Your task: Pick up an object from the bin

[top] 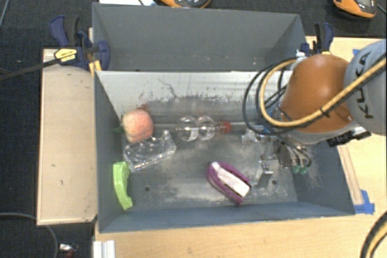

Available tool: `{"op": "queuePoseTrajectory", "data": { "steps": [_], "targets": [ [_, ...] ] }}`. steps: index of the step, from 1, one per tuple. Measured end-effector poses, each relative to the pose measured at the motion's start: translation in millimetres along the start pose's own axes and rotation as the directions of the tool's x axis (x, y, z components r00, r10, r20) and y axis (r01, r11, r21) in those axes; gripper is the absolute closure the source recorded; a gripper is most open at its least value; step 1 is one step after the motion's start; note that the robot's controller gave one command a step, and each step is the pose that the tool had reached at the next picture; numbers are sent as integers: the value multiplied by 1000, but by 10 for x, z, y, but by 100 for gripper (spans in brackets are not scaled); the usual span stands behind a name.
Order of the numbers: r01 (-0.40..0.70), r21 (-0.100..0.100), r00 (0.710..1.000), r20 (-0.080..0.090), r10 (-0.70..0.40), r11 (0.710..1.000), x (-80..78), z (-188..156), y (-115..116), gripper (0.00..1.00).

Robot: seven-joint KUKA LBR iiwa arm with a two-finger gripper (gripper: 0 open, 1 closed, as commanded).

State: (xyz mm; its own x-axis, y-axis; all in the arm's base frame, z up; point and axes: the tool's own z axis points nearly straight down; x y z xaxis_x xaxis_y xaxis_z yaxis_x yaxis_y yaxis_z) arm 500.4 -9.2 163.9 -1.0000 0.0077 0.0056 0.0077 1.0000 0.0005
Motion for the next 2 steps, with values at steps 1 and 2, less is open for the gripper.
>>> {"op": "queuePoseTrajectory", "data": {
  "steps": [1, 2],
  "targets": [
    [1, 0, 1000, 8, -1, 1000, -18, -37, -1, 0],
    [-34, -1, 999, 5, 34, 999, 112, 923, 68, 0]
  ]
}}
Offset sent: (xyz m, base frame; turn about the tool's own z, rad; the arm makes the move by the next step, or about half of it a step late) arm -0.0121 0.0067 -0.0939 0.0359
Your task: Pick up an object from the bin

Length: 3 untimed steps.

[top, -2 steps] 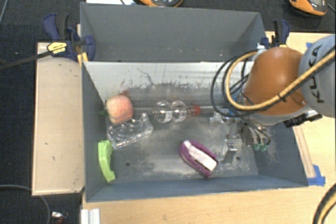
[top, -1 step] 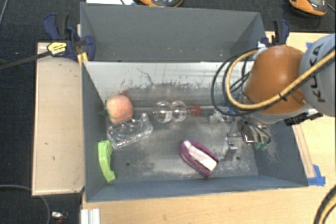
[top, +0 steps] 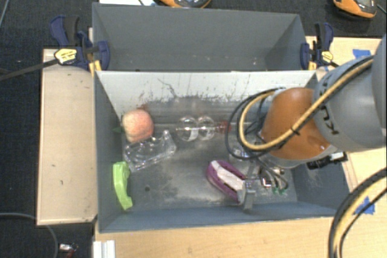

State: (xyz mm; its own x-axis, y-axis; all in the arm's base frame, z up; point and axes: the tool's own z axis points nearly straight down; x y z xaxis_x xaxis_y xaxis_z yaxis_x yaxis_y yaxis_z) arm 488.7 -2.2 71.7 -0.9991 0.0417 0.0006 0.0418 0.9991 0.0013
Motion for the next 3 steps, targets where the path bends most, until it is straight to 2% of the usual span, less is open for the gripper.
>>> {"op": "queuePoseTrajectory", "data": {
  "steps": [1, 2, 3],
  "targets": [
    [-137, -3, 990, 21, 137, 991, 112, -547, 119, 0],
    [40, 0, 999, 4, -40, 999, 108, -288, 152, 0],
    [-299, -5, 954, 16, 299, 954, 122, 4, 72, 0]
  ]
}}
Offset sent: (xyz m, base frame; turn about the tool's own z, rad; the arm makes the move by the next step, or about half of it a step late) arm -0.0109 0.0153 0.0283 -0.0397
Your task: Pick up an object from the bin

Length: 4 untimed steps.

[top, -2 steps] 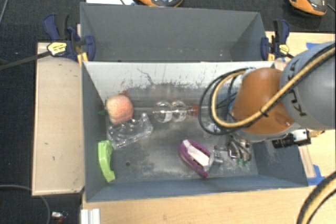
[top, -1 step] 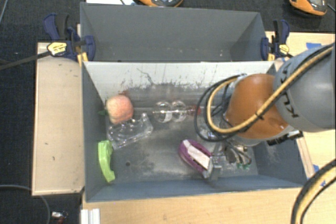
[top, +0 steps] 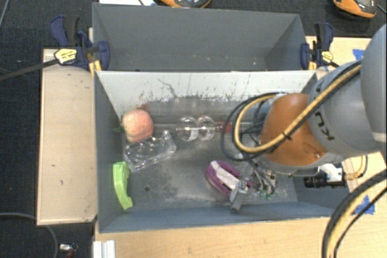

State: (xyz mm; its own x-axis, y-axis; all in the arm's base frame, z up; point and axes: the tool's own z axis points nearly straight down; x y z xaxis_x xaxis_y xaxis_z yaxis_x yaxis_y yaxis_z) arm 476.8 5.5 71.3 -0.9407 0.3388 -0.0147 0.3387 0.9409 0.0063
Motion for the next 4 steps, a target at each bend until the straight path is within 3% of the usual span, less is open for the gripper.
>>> {"op": "queuePoseTrajectory", "data": {
  "steps": [1, 4],
  "targets": [
    [197, -2, 980, -2, -197, 980, 0, -19, 133, 100],
    [198, -1, 980, -3, -198, 980, 2, -321, 126, 100]
  ]
}}
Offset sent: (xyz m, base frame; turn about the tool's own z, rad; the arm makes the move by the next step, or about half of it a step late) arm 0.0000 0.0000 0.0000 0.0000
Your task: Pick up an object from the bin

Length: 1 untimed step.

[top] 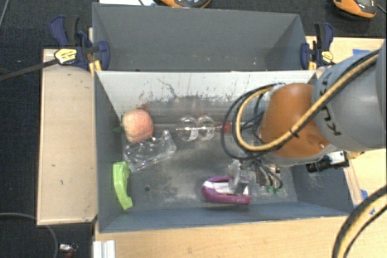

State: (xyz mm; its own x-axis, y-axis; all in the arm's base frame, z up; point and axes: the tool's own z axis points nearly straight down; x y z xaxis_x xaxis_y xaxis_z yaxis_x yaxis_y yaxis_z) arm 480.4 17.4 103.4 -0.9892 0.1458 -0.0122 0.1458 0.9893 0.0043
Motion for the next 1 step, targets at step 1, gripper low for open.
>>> {"op": "queuePoseTrajectory", "data": {
  "steps": [1],
  "targets": [
    [1, 0, 1000, -3, -1, 1000, 5, -247, -2, 100]
  ]
}}
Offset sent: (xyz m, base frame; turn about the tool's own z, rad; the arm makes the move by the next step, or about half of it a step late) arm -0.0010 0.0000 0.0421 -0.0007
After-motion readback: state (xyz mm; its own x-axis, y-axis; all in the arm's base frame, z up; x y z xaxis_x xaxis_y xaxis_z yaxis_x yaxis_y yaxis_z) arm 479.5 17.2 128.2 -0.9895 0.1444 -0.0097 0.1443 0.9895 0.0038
